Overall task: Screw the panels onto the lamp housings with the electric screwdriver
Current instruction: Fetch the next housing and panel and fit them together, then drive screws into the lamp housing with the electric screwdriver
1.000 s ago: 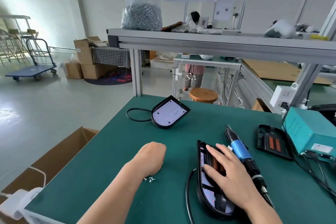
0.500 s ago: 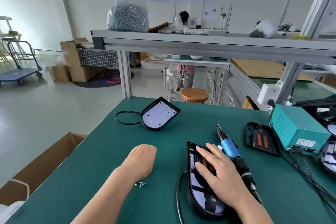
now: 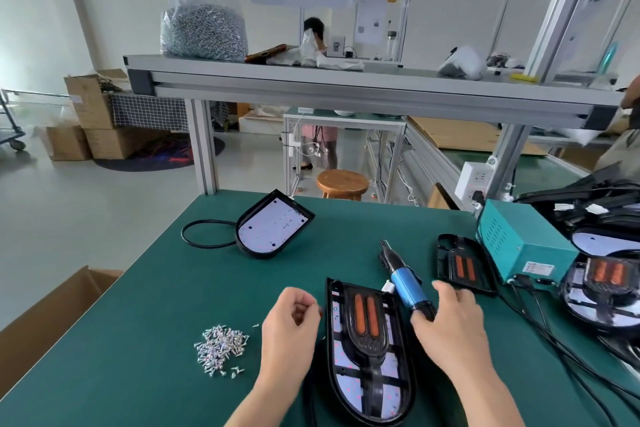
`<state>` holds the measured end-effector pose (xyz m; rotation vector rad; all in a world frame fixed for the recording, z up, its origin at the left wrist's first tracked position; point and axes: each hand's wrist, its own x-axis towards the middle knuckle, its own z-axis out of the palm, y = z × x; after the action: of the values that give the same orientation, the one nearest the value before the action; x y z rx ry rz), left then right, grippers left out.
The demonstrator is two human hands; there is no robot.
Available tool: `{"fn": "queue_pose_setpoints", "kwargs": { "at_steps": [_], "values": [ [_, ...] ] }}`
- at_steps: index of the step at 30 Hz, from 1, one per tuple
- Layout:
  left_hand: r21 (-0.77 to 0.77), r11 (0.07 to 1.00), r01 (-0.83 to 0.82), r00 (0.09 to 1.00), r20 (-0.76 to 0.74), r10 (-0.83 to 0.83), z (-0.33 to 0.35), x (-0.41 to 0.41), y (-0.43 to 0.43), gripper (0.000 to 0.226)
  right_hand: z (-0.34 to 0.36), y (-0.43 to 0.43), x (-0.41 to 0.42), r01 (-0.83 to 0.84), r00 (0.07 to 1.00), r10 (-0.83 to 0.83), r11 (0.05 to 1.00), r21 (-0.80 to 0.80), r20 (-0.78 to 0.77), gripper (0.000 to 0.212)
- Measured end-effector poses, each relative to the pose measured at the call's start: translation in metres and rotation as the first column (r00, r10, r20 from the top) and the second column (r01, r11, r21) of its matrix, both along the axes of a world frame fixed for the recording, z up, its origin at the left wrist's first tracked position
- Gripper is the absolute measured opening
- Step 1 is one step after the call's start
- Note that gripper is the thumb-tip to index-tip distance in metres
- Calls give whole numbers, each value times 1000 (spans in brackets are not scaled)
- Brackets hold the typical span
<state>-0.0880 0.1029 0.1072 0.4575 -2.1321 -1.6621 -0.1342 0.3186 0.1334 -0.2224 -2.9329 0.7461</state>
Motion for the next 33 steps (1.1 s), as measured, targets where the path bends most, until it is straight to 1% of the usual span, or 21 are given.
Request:
{"fn": "queue_pose_setpoints", "kwargs": {
  "at_steps": [1, 2, 4, 6, 8, 10, 12, 14, 17, 19, 21, 23, 24, 26, 28, 29, 30, 32, 33],
  "values": [
    [9, 1000, -18, 1000, -9, 18, -3, 1, 1, 22, -1, 0, -2, -17, 997, 14, 999, 47, 81, 69],
    [21, 999, -27, 1000, -13, 27, -5, 0, 0, 22, -2, -2, -4, -44, 991, 31, 994, 97, 127, 72],
    [39, 999, -17, 1000, -17, 17, -7, -2, -1, 24, -1, -7, -11, -71, 988, 46, 982, 173, 149, 73],
    [52, 999, 12, 1000, -22, -11, -9, -3, -2, 30, 2, -10, -18, -71, 988, 41, 975, 209, 147, 63],
    [61, 997, 38, 999, -17, -37, -11, -4, -3, 35, 3, -10, -23, -74, 989, 42, 971, 229, 140, 45],
    [70, 996, 48, 999, -9, -48, -14, -7, -4, 39, 2, -7, -24, -67, 992, 44, 977, 205, 115, 33],
    [98, 994, 49, 999, -10, -49, -17, -9, -6, 40, 0, -1, -25, -56, 995, 42, 987, 148, 94, 28],
    [124, 991, 45, 999, -8, -44, -19, -11, -6, 38, 2, 7, -26, -44, 994, 38, 997, 58, 106, 30],
    [131, 991, 43, 999, -13, -42, -22, -13, -6, 37, 6, 18, -26, -30, 991, 55, 980, -197, 121, 25],
    [126, 991, 39, 999, -21, -36, -22, -14, -6, 38, 10, 23, -23, -20, 994, 62, 919, -394, 95, 18],
    [127, 991, 30, 999, -30, -26, -23, -16, -5, 36, 17, 26, -20, -1, 997, 49, 811, -584, 66, 14],
    [129, 991, 25, 999, -35, -20, -23, -15, -4, 30, 23, 26, -20, 2, 996, 64, 656, -755, 59, 21],
    [130, 991, 23, 999, -36, -19, -22, -15, -4, 27, 26, 24, -20, 5, 995, 80, 553, -833, 59, 26],
    [132, 991, 23, 999, -38, -18, -22, -15, -4, 23, 30, 19, -20, 26, 990, 124, 311, -950, 68, 32],
    [131, 991, 21, 999, -33, -16, -21, -14, -3, 23, 34, 13, -18, 72, 980, 182, 50, -996, 80, 32],
    [130, 991, 20, 999, -31, -16, -20, -13, -3, 23, 35, 10, -17, 87, 979, 193, -83, -993, 70, 32],
    [127, 992, 21, 999, -30, -17, -19, -13, -3, 23, 35, 8, -17, 87, 981, 190, -197, -977, 49, 33],
    [112, 993, 25, 999, -28, -22, -18, -13, -2, 22, 34, 3, -16, 48, 985, 173, -370, -928, -18, 37],
    [107, 994, 26, 999, -28, -23, -18, -13, -2, 22, 33, 0, -16, 23, 983, 174, -445, -895, -62, 44]
  ]
}}
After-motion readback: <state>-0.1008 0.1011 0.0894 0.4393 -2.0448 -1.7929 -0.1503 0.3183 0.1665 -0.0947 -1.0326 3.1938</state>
